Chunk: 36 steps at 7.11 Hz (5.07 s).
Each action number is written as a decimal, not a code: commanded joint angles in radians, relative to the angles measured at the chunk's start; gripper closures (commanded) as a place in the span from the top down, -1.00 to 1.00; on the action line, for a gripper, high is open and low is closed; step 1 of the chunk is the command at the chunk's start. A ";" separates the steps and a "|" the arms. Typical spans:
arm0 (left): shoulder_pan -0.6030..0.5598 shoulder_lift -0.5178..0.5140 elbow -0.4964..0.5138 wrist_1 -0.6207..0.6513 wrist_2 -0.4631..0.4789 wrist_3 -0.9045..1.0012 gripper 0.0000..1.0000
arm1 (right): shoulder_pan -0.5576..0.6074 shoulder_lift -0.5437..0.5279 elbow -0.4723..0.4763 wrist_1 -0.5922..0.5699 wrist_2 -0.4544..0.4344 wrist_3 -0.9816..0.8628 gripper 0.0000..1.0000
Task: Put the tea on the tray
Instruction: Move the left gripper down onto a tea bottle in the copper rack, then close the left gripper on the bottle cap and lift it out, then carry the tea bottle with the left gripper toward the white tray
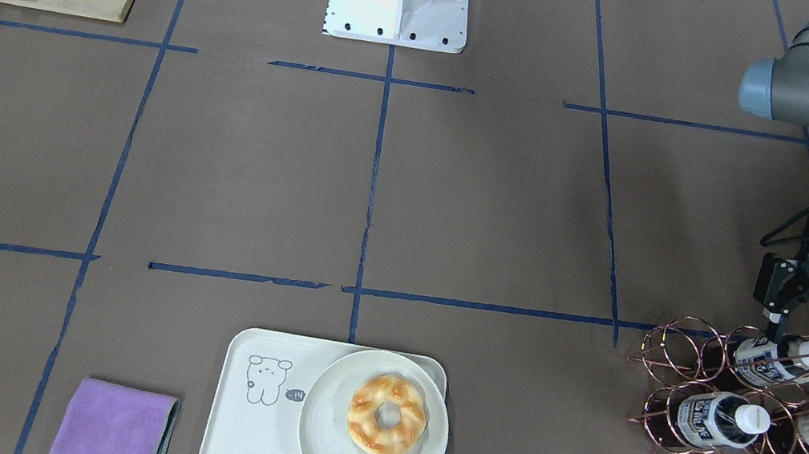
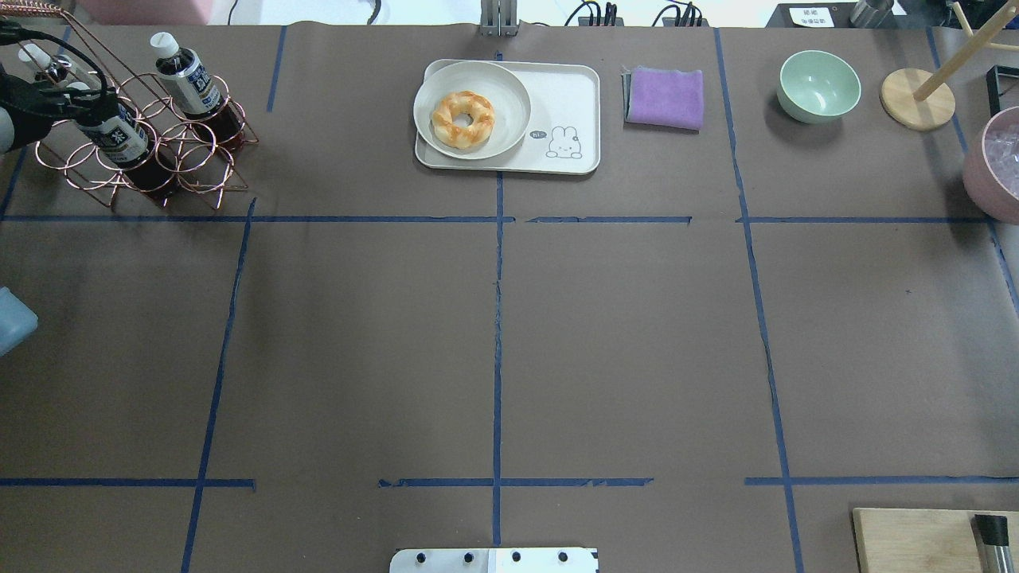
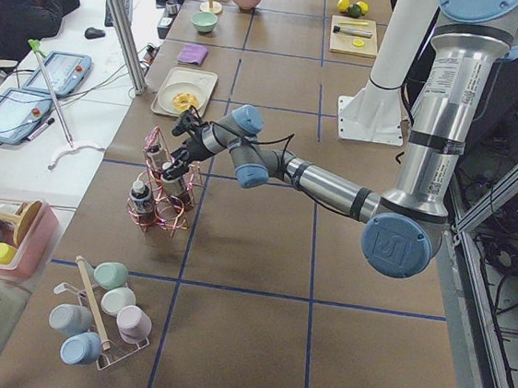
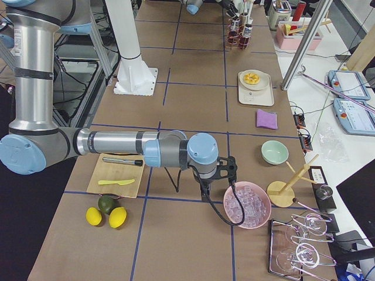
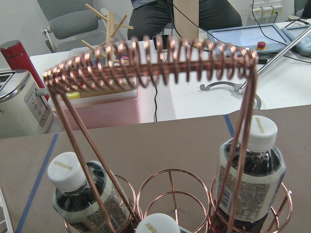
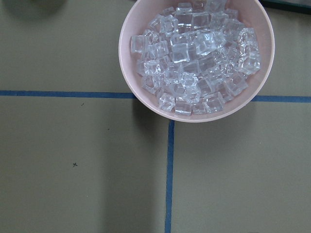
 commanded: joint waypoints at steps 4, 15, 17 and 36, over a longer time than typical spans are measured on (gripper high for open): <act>-0.007 -0.010 0.018 0.000 -0.002 0.000 0.34 | 0.000 0.000 0.004 0.000 0.000 0.001 1.00; -0.158 -0.010 -0.055 0.003 -0.215 -0.003 -0.96 | 0.001 -0.003 0.007 0.000 0.000 0.003 1.00; -0.161 0.001 -0.138 0.063 -0.214 0.000 -0.97 | 0.000 -0.003 0.007 0.000 0.000 0.003 1.00; 0.572 -0.694 -0.150 0.881 0.319 -0.457 -1.00 | 0.001 -0.011 0.004 0.000 0.002 0.001 1.00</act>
